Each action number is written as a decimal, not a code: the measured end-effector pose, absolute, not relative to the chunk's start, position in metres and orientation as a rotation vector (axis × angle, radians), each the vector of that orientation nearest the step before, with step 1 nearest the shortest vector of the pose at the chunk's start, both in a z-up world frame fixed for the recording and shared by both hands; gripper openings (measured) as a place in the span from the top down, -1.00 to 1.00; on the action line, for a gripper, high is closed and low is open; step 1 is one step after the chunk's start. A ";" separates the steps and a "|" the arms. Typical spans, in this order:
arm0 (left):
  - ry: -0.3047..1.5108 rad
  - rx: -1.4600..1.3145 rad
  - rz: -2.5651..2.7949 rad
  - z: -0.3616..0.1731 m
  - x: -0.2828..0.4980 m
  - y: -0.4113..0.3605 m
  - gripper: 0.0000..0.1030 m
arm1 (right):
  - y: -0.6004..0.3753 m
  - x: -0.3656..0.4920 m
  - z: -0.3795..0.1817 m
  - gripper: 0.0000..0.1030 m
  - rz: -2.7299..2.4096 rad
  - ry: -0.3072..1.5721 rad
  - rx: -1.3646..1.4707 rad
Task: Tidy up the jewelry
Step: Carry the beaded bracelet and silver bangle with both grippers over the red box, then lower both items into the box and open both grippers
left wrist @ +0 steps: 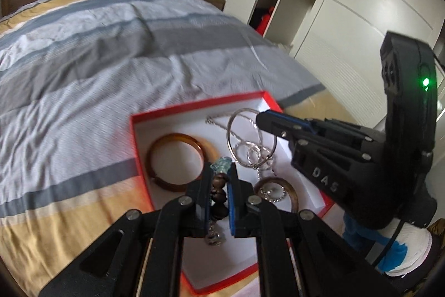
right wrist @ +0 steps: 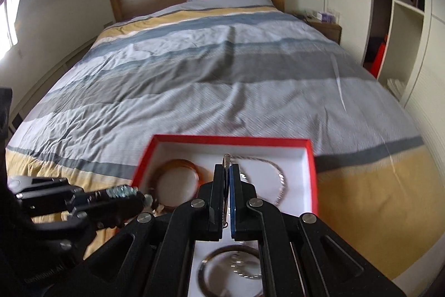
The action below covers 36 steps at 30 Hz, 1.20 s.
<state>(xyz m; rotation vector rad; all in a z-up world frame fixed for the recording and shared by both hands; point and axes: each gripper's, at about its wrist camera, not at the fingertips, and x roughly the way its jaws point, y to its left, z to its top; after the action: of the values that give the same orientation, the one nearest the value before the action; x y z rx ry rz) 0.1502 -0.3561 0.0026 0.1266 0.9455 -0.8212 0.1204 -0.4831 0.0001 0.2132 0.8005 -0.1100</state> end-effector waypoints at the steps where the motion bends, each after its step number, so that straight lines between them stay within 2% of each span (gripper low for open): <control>1: 0.957 0.133 -0.818 -0.004 0.152 -0.360 0.84 | -0.488 0.120 -0.004 0.93 -0.113 0.804 0.219; 9: 1.012 0.165 -0.759 -0.040 0.168 -0.372 0.83 | -0.511 0.120 -0.023 0.93 -0.113 0.822 0.239; 18: 1.039 0.149 -0.728 -0.046 0.176 -0.368 0.81 | -0.520 0.118 -0.035 0.83 -0.134 0.845 0.250; 22: 1.044 0.142 -0.712 -0.043 0.174 -0.364 0.55 | -0.523 0.112 -0.031 0.69 -0.147 0.841 0.253; 24: 1.043 0.138 -0.713 -0.040 0.171 -0.361 0.51 | -0.521 0.108 -0.025 0.69 -0.151 0.838 0.249; 26: 1.045 0.138 -0.715 -0.036 0.169 -0.359 0.37 | -0.518 0.103 -0.018 0.68 -0.153 0.834 0.241; 36: 1.019 0.124 -0.709 -0.012 0.146 -0.338 0.31 | -0.490 0.065 0.012 0.64 -0.155 0.823 0.220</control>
<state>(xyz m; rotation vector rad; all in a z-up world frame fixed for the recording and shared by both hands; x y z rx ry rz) 0.1463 -0.3381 -0.0118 0.1237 1.0186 -0.7089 0.0652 -0.4904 0.0122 0.2202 0.8227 -0.1546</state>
